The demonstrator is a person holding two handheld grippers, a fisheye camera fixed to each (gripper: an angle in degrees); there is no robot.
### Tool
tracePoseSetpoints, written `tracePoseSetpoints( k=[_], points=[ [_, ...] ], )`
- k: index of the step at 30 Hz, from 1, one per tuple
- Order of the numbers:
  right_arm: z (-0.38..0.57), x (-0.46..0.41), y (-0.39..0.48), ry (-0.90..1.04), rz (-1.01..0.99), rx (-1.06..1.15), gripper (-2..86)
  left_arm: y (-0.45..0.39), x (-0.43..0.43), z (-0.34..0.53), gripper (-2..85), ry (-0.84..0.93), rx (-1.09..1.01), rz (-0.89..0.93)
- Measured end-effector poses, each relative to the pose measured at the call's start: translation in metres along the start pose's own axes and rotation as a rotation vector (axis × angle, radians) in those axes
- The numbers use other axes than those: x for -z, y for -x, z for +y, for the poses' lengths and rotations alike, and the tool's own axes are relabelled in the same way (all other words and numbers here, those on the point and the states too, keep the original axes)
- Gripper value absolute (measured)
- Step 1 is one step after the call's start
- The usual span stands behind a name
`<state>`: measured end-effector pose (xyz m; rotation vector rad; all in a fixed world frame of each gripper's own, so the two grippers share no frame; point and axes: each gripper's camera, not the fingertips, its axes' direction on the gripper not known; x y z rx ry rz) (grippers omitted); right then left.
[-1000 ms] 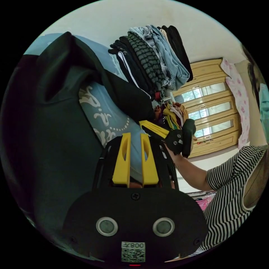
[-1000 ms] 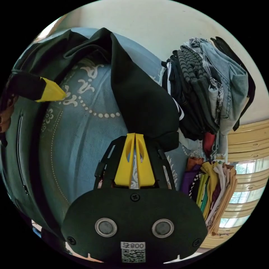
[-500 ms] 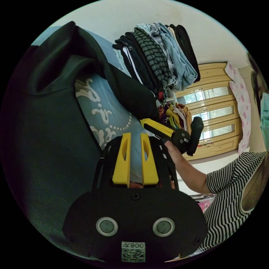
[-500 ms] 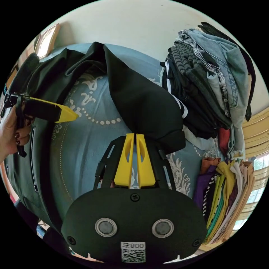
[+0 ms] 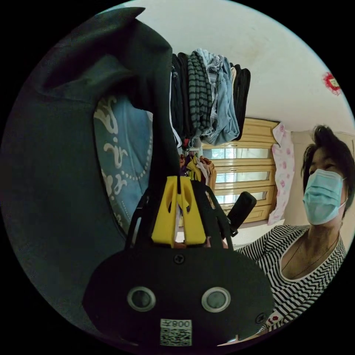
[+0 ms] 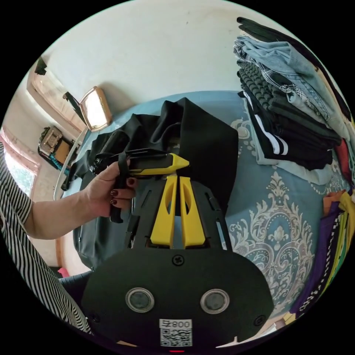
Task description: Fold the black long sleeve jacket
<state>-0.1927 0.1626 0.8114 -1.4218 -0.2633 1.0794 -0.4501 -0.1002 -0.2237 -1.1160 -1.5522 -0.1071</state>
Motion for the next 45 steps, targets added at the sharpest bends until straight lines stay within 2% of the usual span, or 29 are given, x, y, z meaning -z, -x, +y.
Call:
tracePoseSetpoints(
  k=[5, 10, 15, 22, 31, 37, 45],
  points=[
    [0.017, 0.014, -0.068, -0.055, -0.217, -0.176, 4.2, 0.005, 0.041, 0.0, 1.3, -0.006, 0.025, 0.053],
    [0.05, -0.017, -0.165, -0.088, -0.593, -0.5, 7.3, 0.011, 0.076, 0.002, 1.1, -0.041, 0.049, 0.109],
    [0.049, -0.06, -0.199, -0.102, -0.849, -0.582, 9.9, 0.012, 0.105, 0.008, 1.0, -0.061, 0.07, 0.205],
    [0.038, -0.095, -0.221, -0.166, -1.071, -0.625, 9.9, 0.01, 0.142, 0.019, 0.9, -0.087, 0.083, 0.305],
    [0.01, -0.111, -0.203, -0.215, -1.231, -0.556, 2.2, 0.007, 0.227, 0.041, 0.9, -0.169, 0.091, 0.312],
    [-0.027, -0.107, -0.143, -0.145, -1.291, -0.414, 0.9, -0.025, 0.32, 0.062, 1.0, -0.186, 0.006, 0.218],
    [-0.076, -0.158, -0.03, 0.033, -1.419, -0.255, 0.9, -0.067, 0.469, 0.115, 0.9, -0.222, -0.061, -0.035]
  ],
)
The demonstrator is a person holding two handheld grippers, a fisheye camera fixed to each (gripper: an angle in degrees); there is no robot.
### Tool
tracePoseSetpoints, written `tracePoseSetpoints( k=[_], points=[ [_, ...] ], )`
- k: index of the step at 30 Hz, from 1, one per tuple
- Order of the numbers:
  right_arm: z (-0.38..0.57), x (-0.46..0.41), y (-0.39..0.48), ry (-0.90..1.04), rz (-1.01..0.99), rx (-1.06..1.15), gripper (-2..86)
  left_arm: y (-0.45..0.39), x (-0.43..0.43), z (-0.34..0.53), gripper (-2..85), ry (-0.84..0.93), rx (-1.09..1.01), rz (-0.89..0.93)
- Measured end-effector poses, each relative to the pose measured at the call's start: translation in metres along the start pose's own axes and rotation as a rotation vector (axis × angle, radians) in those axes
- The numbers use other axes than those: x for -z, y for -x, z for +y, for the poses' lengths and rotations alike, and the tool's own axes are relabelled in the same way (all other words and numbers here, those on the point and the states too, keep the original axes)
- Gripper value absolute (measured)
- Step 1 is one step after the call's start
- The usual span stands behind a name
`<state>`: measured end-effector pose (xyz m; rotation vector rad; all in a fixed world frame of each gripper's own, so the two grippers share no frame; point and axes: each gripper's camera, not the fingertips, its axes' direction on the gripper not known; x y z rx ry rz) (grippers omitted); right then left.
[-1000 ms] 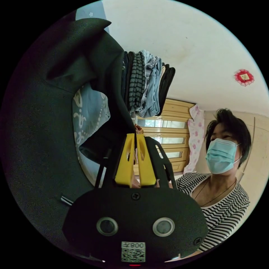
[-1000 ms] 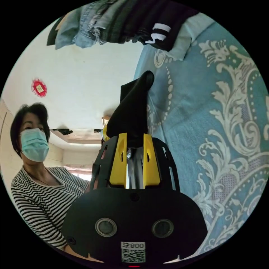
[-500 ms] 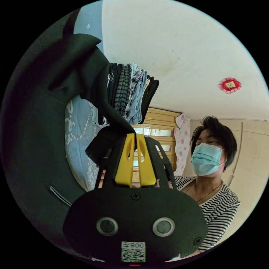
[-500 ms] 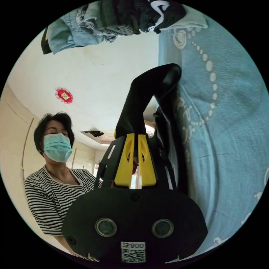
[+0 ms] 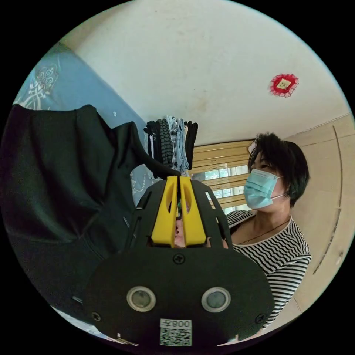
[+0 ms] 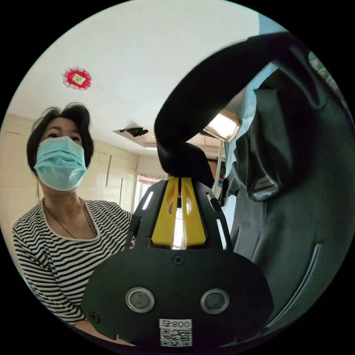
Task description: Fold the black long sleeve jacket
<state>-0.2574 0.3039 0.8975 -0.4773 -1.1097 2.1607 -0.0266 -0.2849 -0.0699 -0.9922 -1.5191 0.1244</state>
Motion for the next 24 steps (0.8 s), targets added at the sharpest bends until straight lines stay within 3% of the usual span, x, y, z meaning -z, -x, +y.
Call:
tracePoseSetpoints(
  k=[6, 19, 24],
  points=[
    [-0.013, -0.084, -0.036, 0.158, 0.092, -0.01, 0.8, 0.007, 0.086, 0.019, 0.8, 0.054, 0.051, -0.211],
    [-0.005, -0.238, -0.101, 0.427, 0.264, -0.014, 1.1, 0.056, 0.201, 0.07, 0.8, 0.176, 0.233, -0.466],
    [-0.01, -0.258, -0.122, 0.455, 0.333, -0.023, 1.3, 0.098, 0.22, 0.083, 1.0, 0.179, 0.274, -0.501]
  ],
)
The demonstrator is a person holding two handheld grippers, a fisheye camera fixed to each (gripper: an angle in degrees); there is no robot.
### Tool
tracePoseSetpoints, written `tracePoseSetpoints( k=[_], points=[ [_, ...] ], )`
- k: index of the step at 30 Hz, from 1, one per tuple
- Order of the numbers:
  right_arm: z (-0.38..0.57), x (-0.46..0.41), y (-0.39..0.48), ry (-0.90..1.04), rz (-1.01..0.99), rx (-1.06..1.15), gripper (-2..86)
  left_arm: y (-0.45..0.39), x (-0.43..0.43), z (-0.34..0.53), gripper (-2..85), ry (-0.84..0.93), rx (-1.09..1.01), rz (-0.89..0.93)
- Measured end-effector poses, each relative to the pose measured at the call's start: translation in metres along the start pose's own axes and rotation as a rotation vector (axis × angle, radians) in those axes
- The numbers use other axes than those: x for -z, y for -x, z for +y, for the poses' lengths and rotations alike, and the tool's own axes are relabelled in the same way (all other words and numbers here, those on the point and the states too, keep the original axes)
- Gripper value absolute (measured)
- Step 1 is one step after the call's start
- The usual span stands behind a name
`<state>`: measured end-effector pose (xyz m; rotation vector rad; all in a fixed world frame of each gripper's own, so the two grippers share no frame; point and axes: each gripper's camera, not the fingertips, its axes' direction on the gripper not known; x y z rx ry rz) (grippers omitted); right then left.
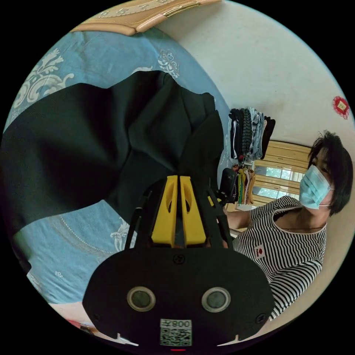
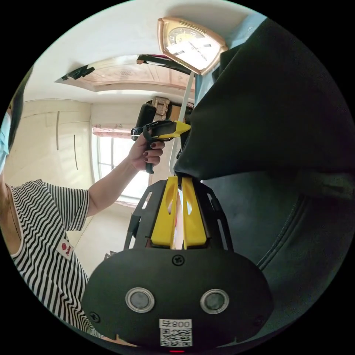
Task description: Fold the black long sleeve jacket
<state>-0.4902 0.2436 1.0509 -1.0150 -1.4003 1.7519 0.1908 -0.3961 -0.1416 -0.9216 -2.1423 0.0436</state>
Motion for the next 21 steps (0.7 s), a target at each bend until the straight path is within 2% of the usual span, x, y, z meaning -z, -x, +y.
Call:
tracePoseSetpoints(
  k=[5, 13, 21],
  points=[
    [-0.014, -0.009, -0.017, -0.011, 0.034, -0.043, 1.0, 0.027, 0.001, 0.003, 1.1, -0.053, 0.02, 0.015],
    [-0.04, -0.058, -0.027, 0.044, 0.086, -0.057, 0.3, 0.041, 0.013, 0.008, 1.6, -0.028, 0.027, -0.133],
    [-0.024, -0.04, -0.017, 0.047, 0.131, -0.086, -0.1, 0.045, 0.038, 0.033, 1.6, -0.118, 0.027, -0.226]
  ],
)
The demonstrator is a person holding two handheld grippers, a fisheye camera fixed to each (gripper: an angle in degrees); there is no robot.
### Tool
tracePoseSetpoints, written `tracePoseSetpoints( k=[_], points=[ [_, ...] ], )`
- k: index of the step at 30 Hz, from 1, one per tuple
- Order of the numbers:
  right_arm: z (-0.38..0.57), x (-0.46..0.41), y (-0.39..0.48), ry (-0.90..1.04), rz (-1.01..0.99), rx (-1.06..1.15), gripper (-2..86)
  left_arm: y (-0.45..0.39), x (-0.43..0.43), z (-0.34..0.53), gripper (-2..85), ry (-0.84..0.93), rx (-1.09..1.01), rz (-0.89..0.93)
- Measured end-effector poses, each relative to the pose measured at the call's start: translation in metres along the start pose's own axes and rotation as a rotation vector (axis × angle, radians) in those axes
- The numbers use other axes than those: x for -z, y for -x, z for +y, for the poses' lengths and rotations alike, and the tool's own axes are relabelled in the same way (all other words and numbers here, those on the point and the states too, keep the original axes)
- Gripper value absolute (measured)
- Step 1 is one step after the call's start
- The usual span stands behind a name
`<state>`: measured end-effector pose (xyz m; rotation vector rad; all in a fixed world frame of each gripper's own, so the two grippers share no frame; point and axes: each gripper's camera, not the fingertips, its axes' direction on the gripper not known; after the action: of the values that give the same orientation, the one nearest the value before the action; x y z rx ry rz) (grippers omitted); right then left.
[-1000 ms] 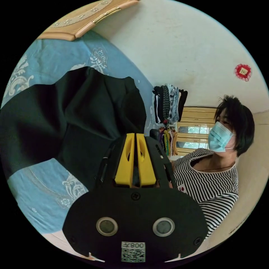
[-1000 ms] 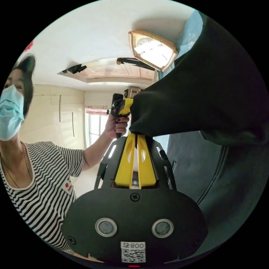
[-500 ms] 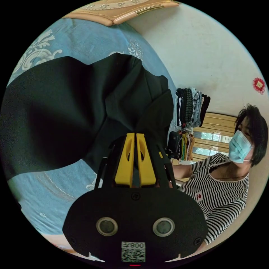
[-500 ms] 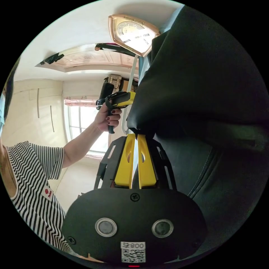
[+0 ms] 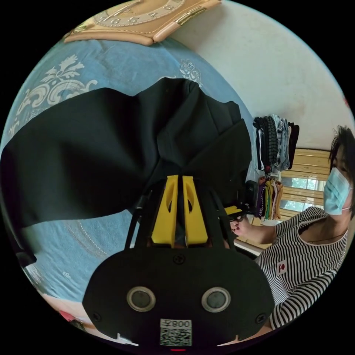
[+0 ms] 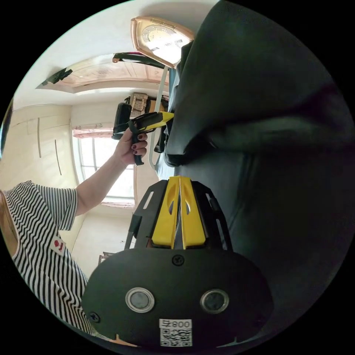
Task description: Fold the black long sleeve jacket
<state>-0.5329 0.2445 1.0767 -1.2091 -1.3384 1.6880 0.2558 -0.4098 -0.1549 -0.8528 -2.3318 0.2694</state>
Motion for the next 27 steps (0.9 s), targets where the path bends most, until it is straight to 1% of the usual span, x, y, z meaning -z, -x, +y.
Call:
tracePoseSetpoints(
  k=[2, 5, 7, 9, 10, 14, 16, 17, 18, 19, 22, 23, 25, 27],
  points=[
    [0.007, 0.016, 0.006, -0.025, 0.013, 0.0, -0.1, 0.003, 0.009, 0.006, 1.5, -0.042, 0.007, 0.0],
    [0.006, 0.053, 0.025, -0.149, 0.067, 0.037, -0.1, 0.005, 0.022, 0.015, 1.4, -0.097, 0.005, -0.031],
    [-0.008, 0.075, 0.044, -0.245, 0.158, 0.112, -0.1, 0.009, 0.025, 0.019, 1.4, -0.115, 0.018, -0.027],
    [-0.02, 0.081, 0.054, -0.278, 0.252, 0.162, -0.1, 0.018, 0.028, 0.024, 1.4, -0.141, 0.043, -0.034],
    [-0.027, 0.082, 0.057, -0.289, 0.298, 0.172, -0.1, 0.02, 0.028, 0.025, 1.4, -0.143, 0.05, -0.028],
    [-0.034, 0.084, 0.058, -0.319, 0.376, 0.153, 0.0, 0.039, 0.041, 0.031, 1.8, -0.206, 0.086, 0.008],
    [-0.037, 0.071, 0.044, -0.253, 0.494, 0.092, 0.0, 0.048, 0.048, 0.037, 2.0, -0.261, 0.11, 0.02],
    [-0.038, 0.066, 0.038, -0.227, 0.504, 0.076, 0.0, 0.055, 0.053, 0.043, 2.0, -0.313, 0.139, 0.042],
    [-0.035, 0.067, 0.033, -0.253, 0.444, 0.063, 0.0, 0.059, 0.057, 0.049, 2.0, -0.378, 0.161, 0.067],
    [-0.035, 0.068, 0.032, -0.253, 0.408, 0.038, 0.0, 0.058, 0.059, 0.051, 1.9, -0.405, 0.156, 0.08],
    [-0.032, 0.071, 0.054, -0.236, 0.432, 0.055, 0.0, 0.038, 0.063, 0.041, 1.7, -0.444, 0.08, 0.092],
    [-0.03, 0.074, 0.061, -0.244, 0.432, 0.065, 0.0, 0.023, 0.06, 0.029, 1.6, -0.443, 0.015, 0.129],
    [-0.02, 0.095, 0.09, -0.32, 0.431, 0.121, 0.0, -0.005, 0.05, 0.002, 1.3, -0.423, -0.098, 0.191],
    [-0.015, 0.114, 0.105, -0.396, 0.507, 0.126, 0.0, -0.05, 0.029, -0.046, 0.9, -0.357, -0.274, 0.252]
  ],
)
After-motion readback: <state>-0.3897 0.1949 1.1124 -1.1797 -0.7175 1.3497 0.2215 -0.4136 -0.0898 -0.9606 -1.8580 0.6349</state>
